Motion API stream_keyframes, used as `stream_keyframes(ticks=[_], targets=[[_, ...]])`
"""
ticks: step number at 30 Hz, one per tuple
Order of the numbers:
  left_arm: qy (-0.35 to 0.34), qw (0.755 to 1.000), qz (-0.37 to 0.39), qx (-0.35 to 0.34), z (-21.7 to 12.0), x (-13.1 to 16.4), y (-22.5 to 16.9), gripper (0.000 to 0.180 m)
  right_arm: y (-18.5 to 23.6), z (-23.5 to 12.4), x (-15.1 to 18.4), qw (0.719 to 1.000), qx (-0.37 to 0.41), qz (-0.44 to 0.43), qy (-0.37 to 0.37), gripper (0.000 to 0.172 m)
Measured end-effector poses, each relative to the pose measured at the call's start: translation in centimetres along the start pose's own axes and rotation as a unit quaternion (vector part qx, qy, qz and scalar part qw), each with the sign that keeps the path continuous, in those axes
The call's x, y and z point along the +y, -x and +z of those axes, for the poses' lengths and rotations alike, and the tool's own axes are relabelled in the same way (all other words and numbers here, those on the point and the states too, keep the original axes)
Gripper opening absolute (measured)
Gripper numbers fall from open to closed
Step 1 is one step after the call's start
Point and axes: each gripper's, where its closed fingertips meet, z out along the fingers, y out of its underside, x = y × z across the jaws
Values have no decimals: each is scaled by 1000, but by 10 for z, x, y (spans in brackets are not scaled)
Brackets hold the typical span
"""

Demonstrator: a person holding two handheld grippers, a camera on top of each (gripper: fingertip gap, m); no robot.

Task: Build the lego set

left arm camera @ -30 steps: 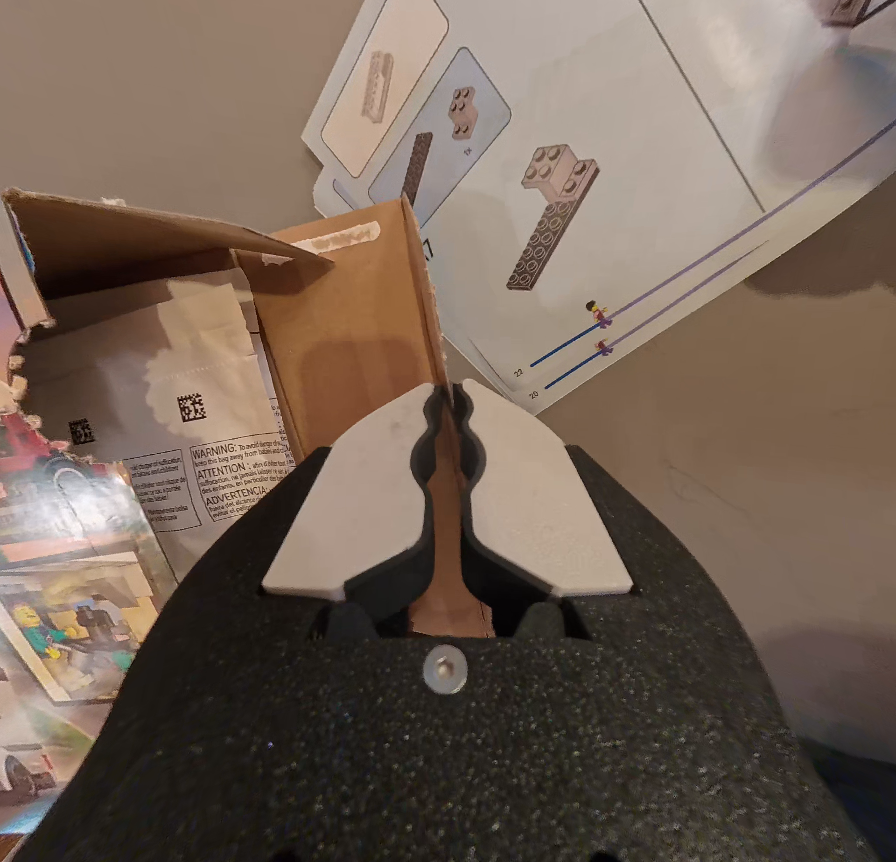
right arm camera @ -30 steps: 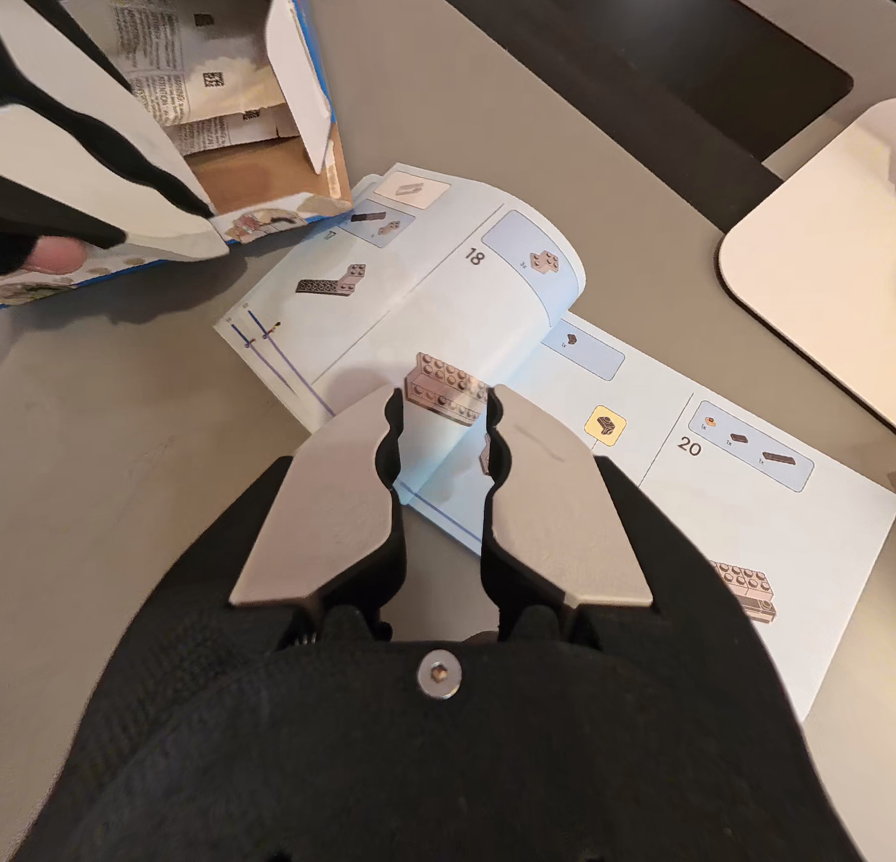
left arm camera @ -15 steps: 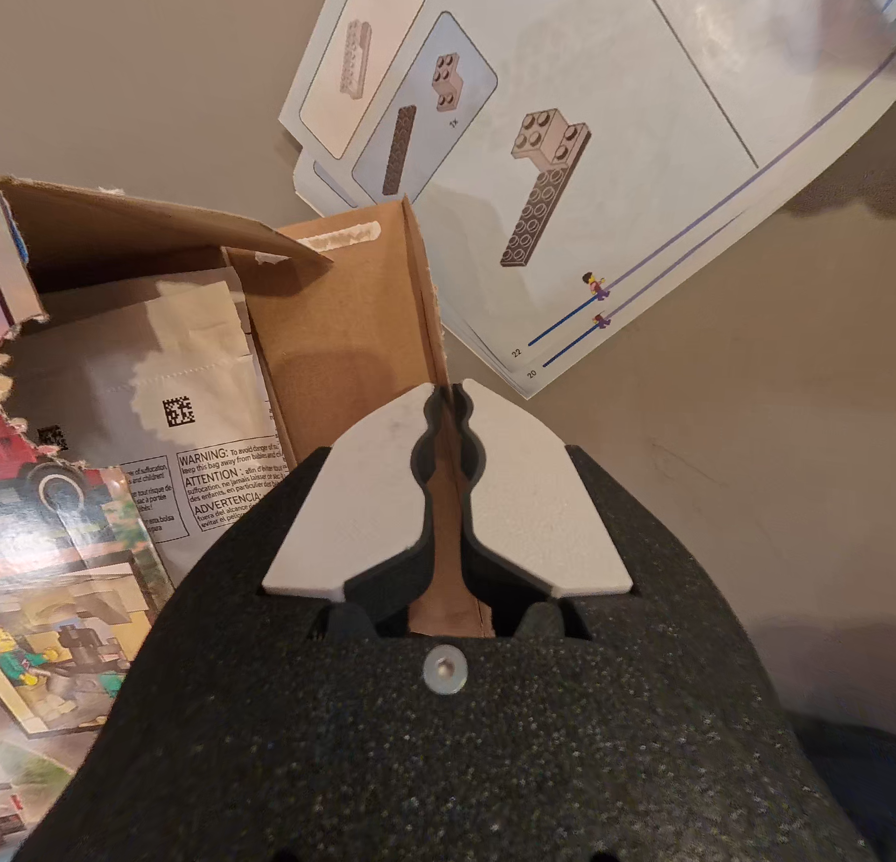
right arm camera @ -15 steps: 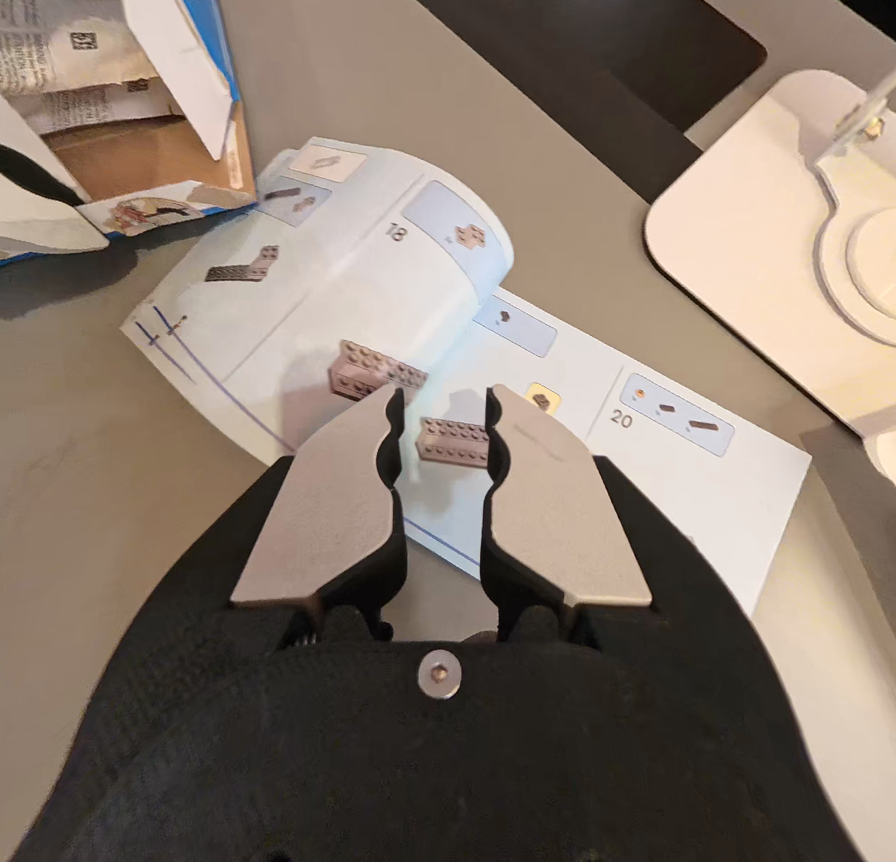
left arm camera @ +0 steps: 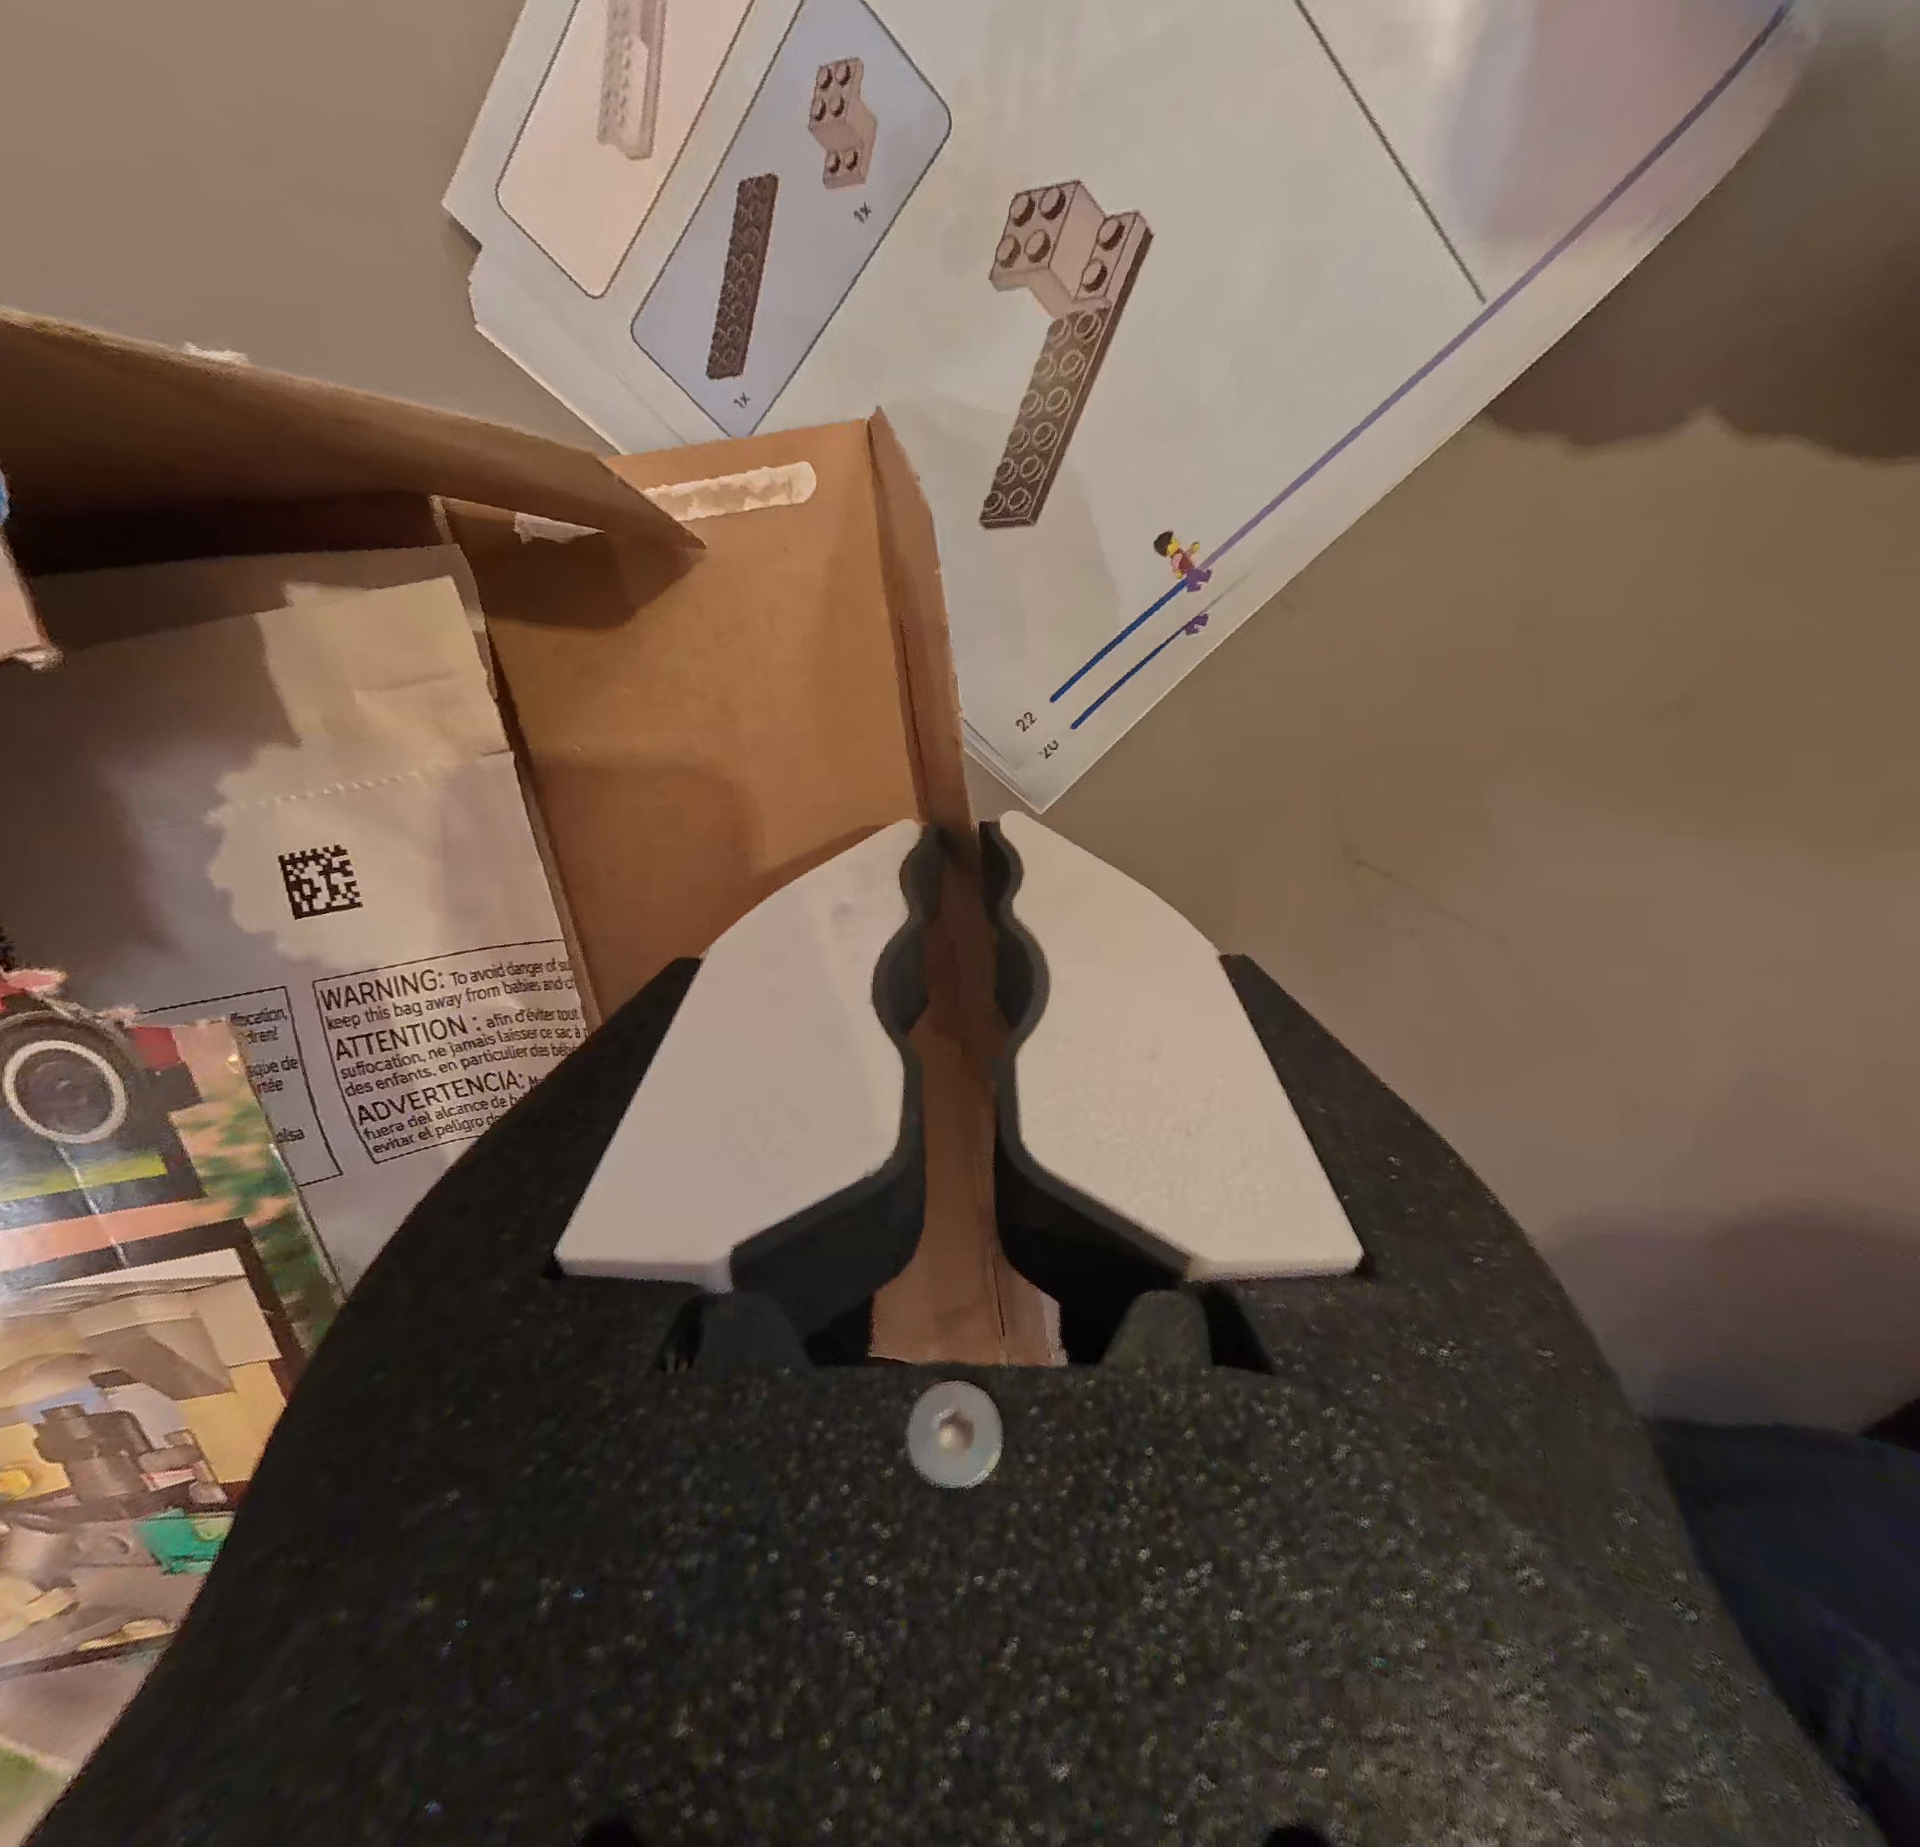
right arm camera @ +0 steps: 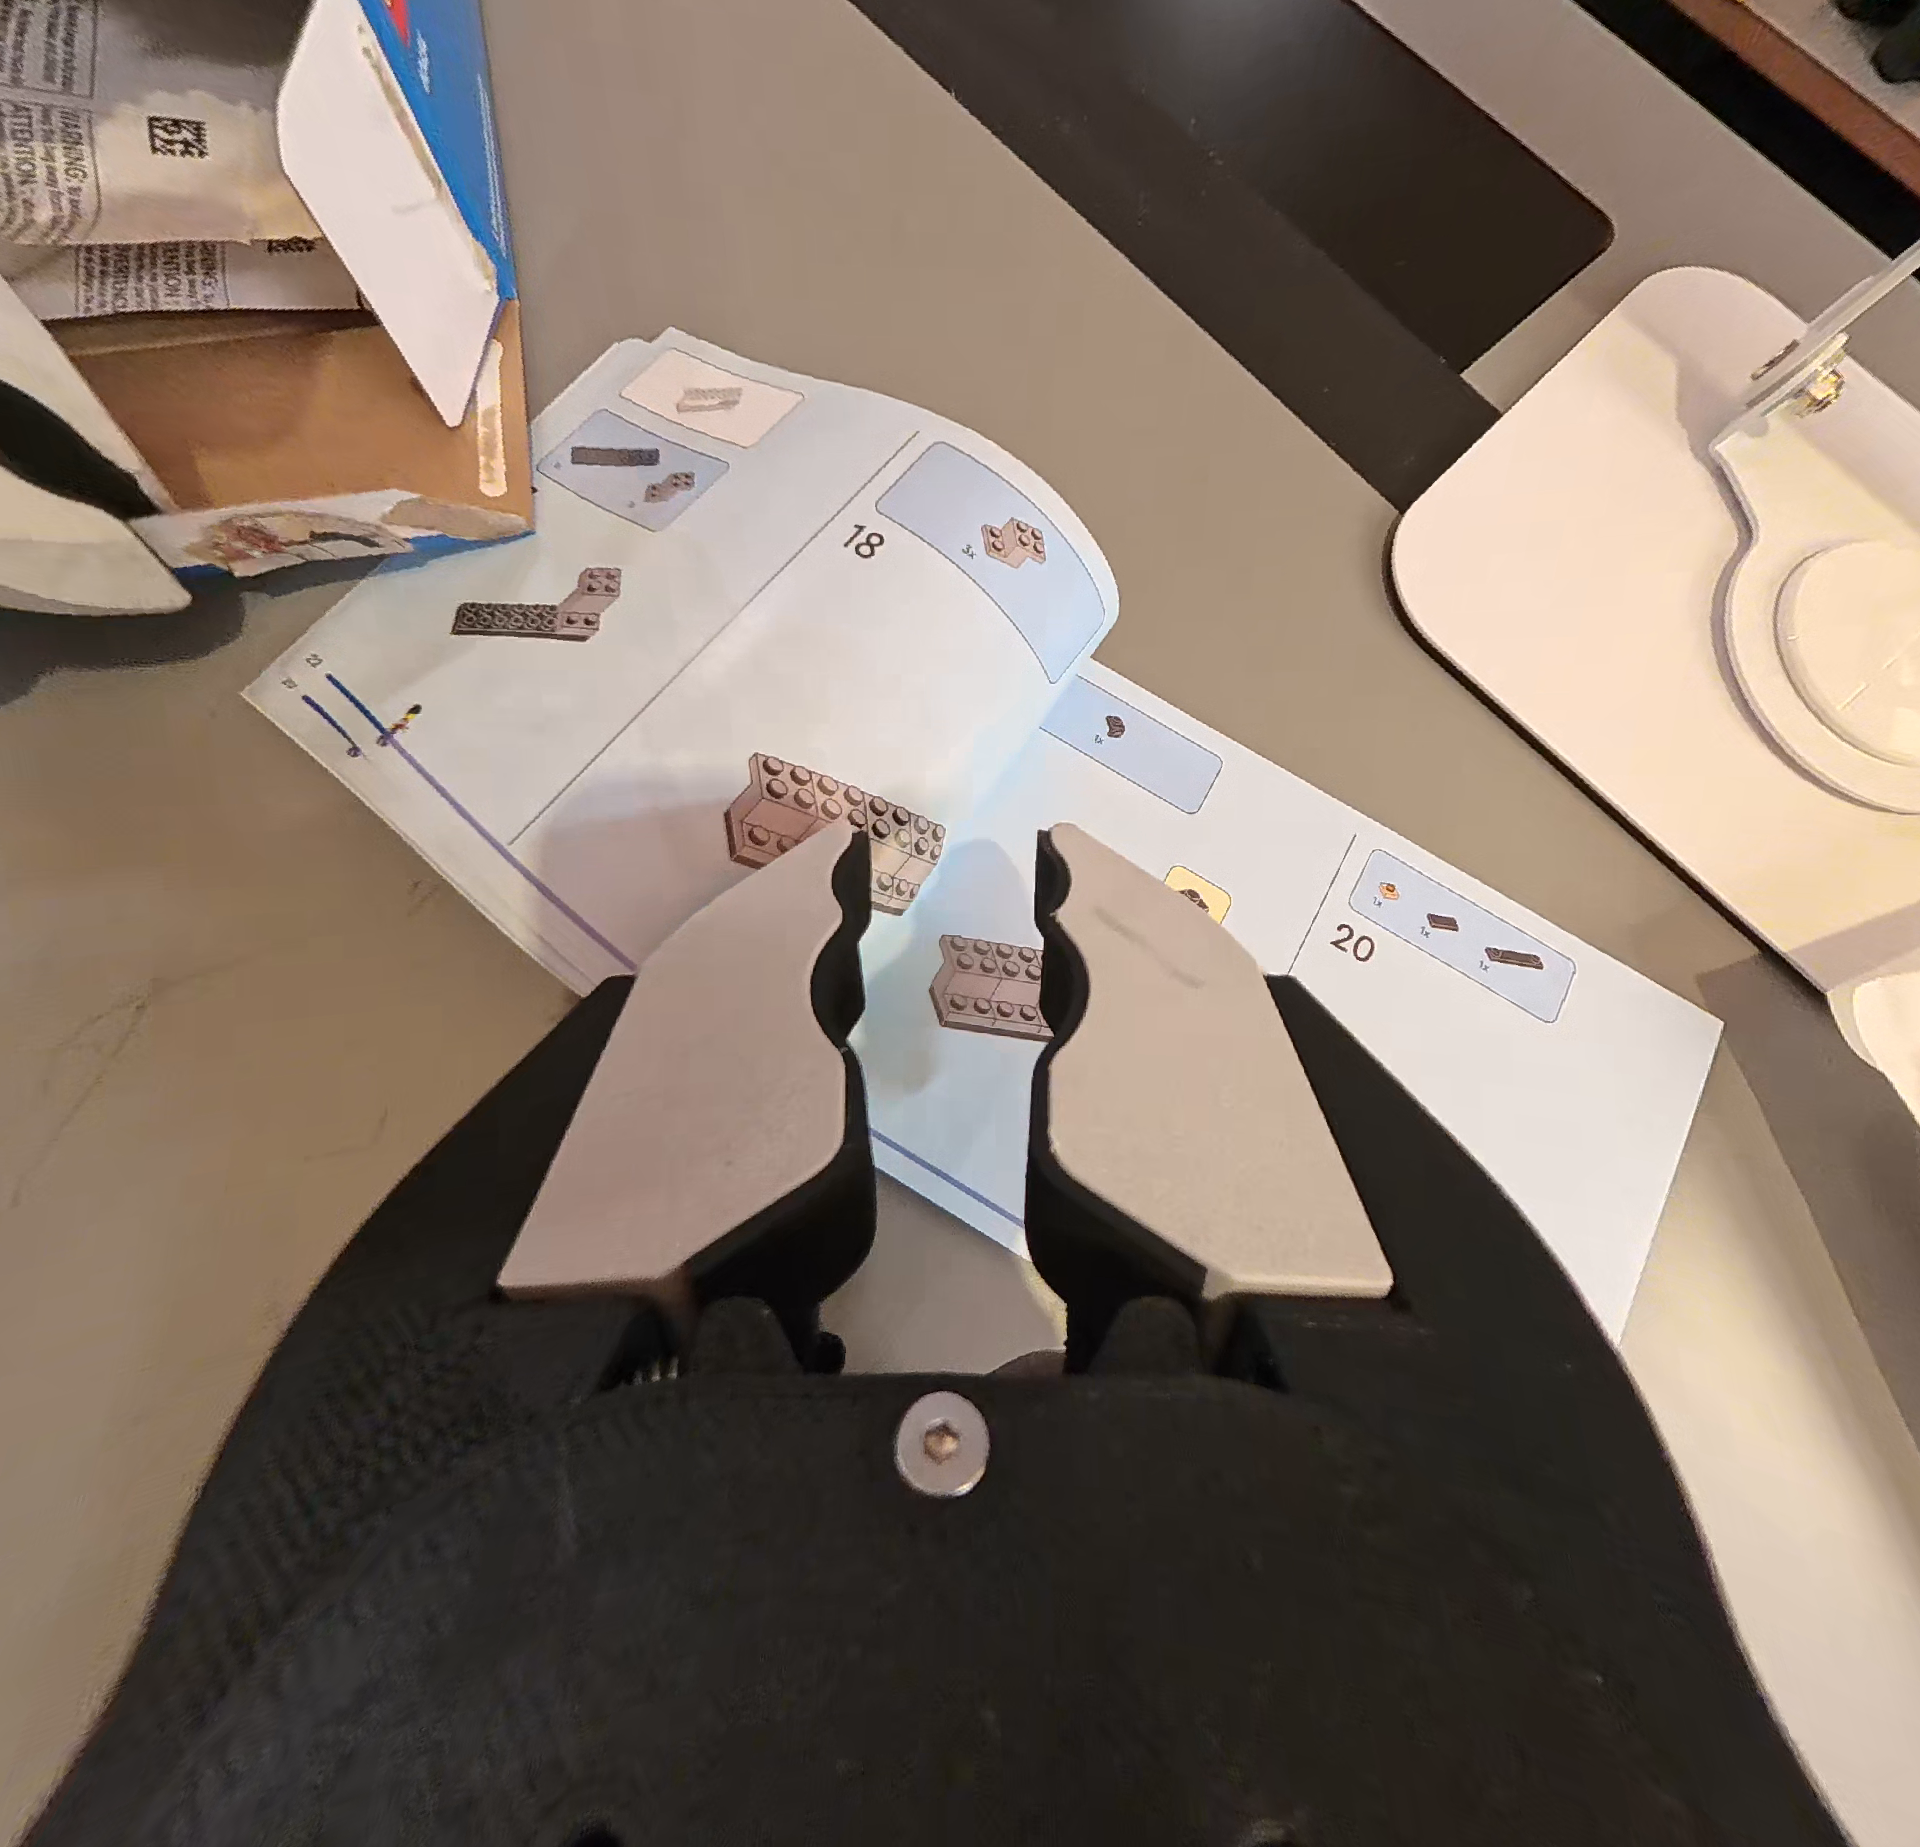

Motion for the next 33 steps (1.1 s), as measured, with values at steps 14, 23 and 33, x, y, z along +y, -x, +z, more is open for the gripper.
stream_keyframes(ticks=[14, 23, 33], targets=[[-199, 976, 72, -46, -55, -87, -24, 35, -13, -19, -3, 1000, 4, 10, -15, 31], [-494, 828, 219, 149, -90, -179, -139, 36, 18, -92, 18, 990, -43, 66, -118, 31], [-511, 774, 209, 309, -53, -190, -201, 36, 16, -212, 197, 989, 7, 122, -81, 34]])
